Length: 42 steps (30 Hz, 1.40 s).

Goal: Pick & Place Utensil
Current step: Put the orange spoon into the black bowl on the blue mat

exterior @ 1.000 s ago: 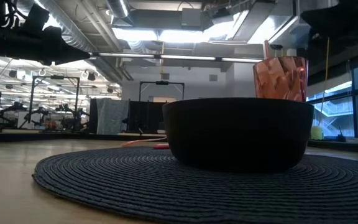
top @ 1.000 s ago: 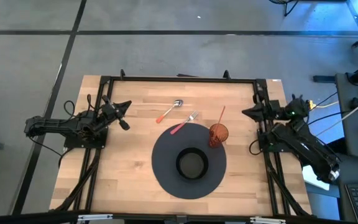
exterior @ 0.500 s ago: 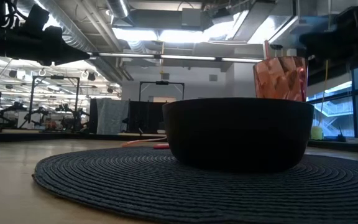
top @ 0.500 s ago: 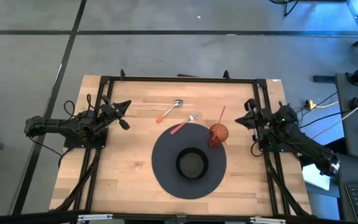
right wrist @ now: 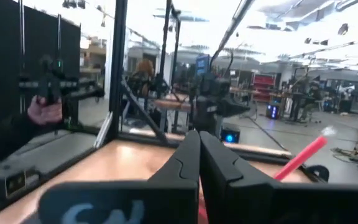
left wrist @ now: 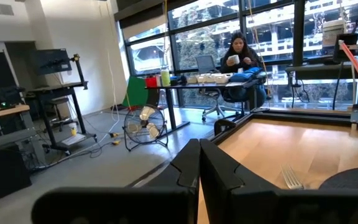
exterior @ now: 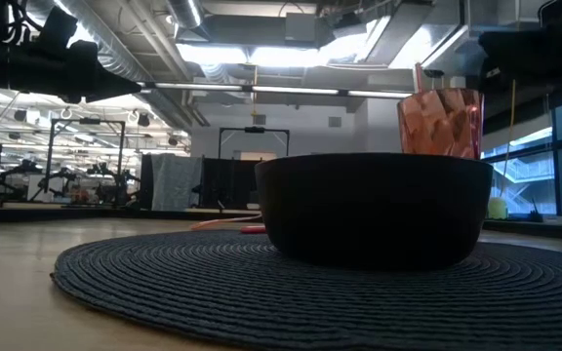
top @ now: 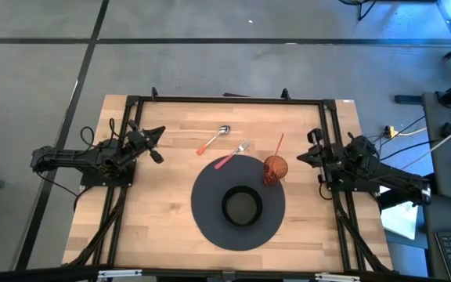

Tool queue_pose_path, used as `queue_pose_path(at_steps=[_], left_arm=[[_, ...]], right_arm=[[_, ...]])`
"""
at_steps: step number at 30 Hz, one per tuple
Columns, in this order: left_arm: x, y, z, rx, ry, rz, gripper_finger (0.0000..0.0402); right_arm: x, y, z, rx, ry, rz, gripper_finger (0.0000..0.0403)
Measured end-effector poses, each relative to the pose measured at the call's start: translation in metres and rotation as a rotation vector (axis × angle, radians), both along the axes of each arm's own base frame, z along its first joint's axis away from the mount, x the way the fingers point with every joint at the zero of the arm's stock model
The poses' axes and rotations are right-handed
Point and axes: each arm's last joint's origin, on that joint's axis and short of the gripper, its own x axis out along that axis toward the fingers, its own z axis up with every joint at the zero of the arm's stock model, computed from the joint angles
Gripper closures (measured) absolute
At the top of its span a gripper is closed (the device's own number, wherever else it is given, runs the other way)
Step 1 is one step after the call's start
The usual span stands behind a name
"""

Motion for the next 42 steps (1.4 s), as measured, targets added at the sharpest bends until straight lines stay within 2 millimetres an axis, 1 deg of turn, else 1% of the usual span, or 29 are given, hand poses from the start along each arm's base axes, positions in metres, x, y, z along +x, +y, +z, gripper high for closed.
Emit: queue_pose_path(at_steps=[6, 9, 16, 20, 37, 39, 42], left_arm=[[0.0, 0.0, -0.001, 0.0, 0.007, 0.0, 0.0398], [0.0, 0.0, -0.001, 0.0, 0.016, 0.0, 0.0398], [0.0, 0.0, -0.002, -0.005, 0.014, -0.001, 0.0398], [0.0, 0.0, -0.002, -0.048, -0.024, -0.006, 0.0398], [0.0, 0.0, -0.001, -0.035, -0.016, 0.006, 0.0398], [0.0, 0.0, -0.001, -0.049, -0.028, 0.003, 0.0398], [0.0, 0.0, -0.002, -0.117, -0.083, -0.007, 0.0398]], right_arm=[[0.003, 0.003, -0.009, 0.015, 0.085, -0.01, 0.0401], [0.004, 0.004, -0.009, 0.019, 0.08, -0.047, 0.0402], [0.004, 0.01, -0.009, -0.058, 0.066, -0.001, 0.0396], [0.005, 0.011, -0.009, -0.074, 0.07, 0.012, 0.0393], [0.005, 0.012, -0.009, -0.103, 0.066, 0.015, 0.039], [0.005, 0.012, -0.009, -0.106, 0.066, 0.025, 0.039], [0.005, 0.012, -0.009, -0.104, 0.066, 0.026, 0.0389]])
